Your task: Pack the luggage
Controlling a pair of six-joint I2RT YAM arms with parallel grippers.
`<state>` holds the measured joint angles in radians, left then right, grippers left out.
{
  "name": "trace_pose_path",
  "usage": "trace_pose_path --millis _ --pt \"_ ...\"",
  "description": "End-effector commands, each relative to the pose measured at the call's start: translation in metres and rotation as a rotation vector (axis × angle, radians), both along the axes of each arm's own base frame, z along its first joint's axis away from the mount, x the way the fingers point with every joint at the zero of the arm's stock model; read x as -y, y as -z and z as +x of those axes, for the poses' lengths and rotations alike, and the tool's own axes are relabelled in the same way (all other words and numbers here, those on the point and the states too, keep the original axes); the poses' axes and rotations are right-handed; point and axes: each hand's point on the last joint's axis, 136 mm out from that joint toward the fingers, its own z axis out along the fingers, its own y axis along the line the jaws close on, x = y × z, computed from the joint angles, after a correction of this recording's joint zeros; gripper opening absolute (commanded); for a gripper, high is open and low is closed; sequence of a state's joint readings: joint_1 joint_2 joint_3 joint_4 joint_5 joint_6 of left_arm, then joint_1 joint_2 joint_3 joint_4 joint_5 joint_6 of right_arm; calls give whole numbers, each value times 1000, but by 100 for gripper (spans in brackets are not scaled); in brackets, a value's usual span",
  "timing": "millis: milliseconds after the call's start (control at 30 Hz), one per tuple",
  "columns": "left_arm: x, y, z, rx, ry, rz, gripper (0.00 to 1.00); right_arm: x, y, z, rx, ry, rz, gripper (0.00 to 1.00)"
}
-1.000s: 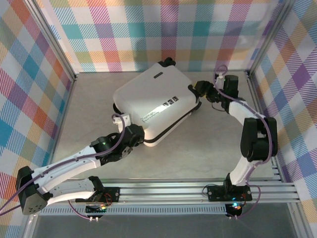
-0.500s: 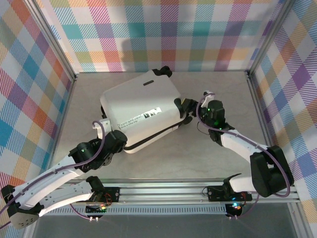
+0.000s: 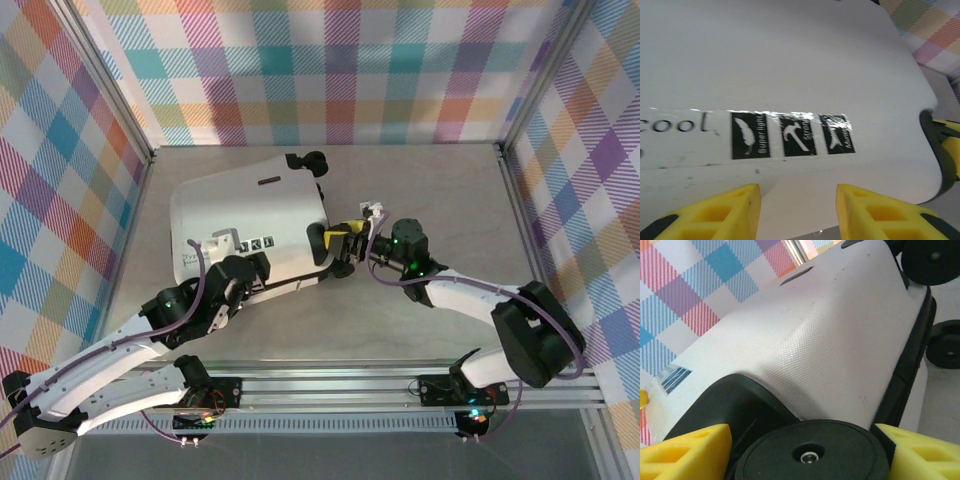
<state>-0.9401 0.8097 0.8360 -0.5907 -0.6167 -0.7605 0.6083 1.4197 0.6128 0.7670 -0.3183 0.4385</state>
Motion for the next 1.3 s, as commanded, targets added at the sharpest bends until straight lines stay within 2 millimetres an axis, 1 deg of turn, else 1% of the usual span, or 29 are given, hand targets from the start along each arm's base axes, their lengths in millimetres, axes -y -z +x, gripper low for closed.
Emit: trace_pose_path --millis 0,33,100,167,267,367,500,567,667,733,767,833,867,900,933,1000,1067,1133,1200,1267 --pt "7 -1 1 -1 27 10 44 -12 -6 -9 36 -73 46 74" --pt "6 -1 2 -5 23 22 44 -11 -5 -7 30 -64 47 74" --pt "7 0 3 -13 23 41 44 -11 -11 -5 46 -55 48 75" --pt "10 3 3 -19 33 42 44 -11 -28 -7 95 -67 65 75" --pt "14 1 4 -8 49 24 44 -10 -47 -11 162 -71 71 74" --pt "18 -2 4 7 64 7 45 -9 -58 -12 212 -76 67 74" --pt "20 -5 5 14 75 0 45 -14 -72 -14 252 -104 87 74" --pt "22 -6 4 18 86 -10 45 -17 -75 -13 262 -117 96 74" --pt "21 -7 3 24 87 -18 45 -20 -66 -4 230 -96 80 74" --pt "19 -7 2 22 84 -11 45 -17 -60 1 206 -66 68 76" --pt "15 -7 2 16 71 8 45 -14 -57 4 188 -40 54 78" --pt "5 -8 2 5 40 63 46 -6 -58 3 169 -5 25 81" --pt "-5 -11 2 4 3 99 49 -1 -58 3 154 17 9 82" --pt "-19 -14 1 2 -50 138 52 5 -60 1 144 39 -1 84" --pt "-30 -20 0 10 -87 166 54 11 -57 -2 127 53 -21 86" --pt "-44 -30 0 28 -125 193 58 24 -58 -7 100 83 -43 89" --pt "-50 -41 0 46 -127 213 60 35 -58 -17 86 85 -61 91" --pt "-58 -51 2 63 -147 230 63 43 -53 -28 72 80 -96 91" --pt "-58 -55 6 58 -134 237 65 46 -41 -37 43 67 -116 90" --pt "-51 -58 11 44 -96 240 65 47 -26 -43 6 47 -132 83"
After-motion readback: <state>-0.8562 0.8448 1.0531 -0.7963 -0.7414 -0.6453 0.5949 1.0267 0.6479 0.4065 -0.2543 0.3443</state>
